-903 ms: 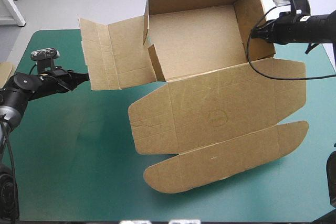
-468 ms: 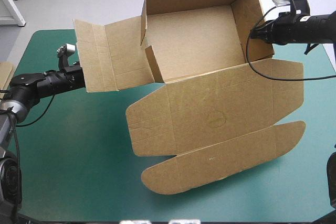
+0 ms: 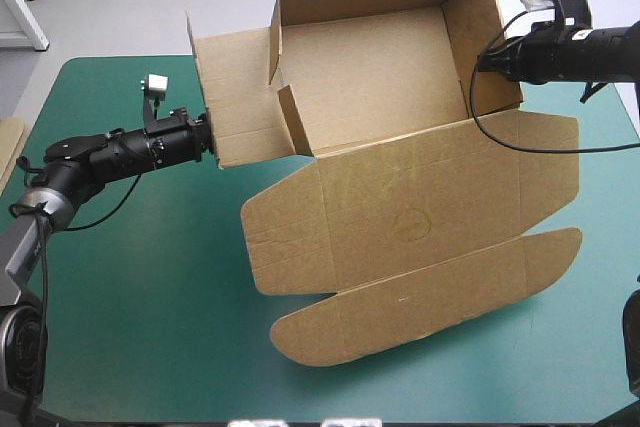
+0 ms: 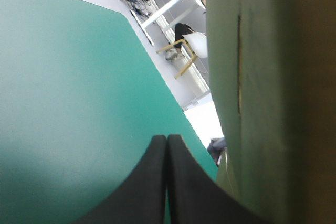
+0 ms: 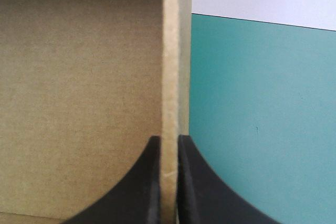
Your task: Fold the box
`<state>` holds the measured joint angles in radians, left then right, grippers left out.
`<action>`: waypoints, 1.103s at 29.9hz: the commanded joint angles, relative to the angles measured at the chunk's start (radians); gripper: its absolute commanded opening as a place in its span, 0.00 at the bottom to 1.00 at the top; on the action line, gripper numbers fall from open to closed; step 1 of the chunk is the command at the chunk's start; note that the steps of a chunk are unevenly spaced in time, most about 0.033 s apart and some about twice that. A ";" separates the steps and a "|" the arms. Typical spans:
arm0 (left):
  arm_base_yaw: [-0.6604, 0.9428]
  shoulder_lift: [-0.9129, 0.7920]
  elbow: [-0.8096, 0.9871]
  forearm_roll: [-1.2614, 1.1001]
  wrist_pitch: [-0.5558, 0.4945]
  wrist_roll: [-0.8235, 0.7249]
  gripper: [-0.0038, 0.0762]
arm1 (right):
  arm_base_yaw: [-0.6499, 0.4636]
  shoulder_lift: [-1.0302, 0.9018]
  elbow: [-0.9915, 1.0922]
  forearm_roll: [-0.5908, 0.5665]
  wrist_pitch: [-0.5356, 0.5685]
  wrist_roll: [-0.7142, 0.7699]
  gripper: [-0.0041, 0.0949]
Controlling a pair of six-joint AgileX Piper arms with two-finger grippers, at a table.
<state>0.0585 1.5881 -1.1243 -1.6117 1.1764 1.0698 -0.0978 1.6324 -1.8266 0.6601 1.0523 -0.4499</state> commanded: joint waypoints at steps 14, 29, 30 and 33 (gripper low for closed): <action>-0.050 -0.035 -0.199 -0.128 0.100 -0.175 0.66 | -0.006 -0.054 -0.030 0.033 -0.065 0.014 0.04; -0.153 -0.035 -0.267 -0.150 0.099 -0.188 0.66 | -0.006 -0.036 -0.030 0.026 -0.061 0.019 0.04; -0.154 -0.035 -0.277 -0.148 0.099 -0.194 0.66 | -0.006 -0.033 -0.030 0.026 -0.061 0.021 0.04; -0.160 -0.035 -0.297 -0.150 0.098 -0.210 0.66 | -0.006 -0.027 -0.030 0.026 -0.061 0.021 0.04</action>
<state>-0.0913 1.5881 -1.3738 -1.6623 1.1964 0.8775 -0.0991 1.6388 -1.8266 0.6292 1.0442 -0.4415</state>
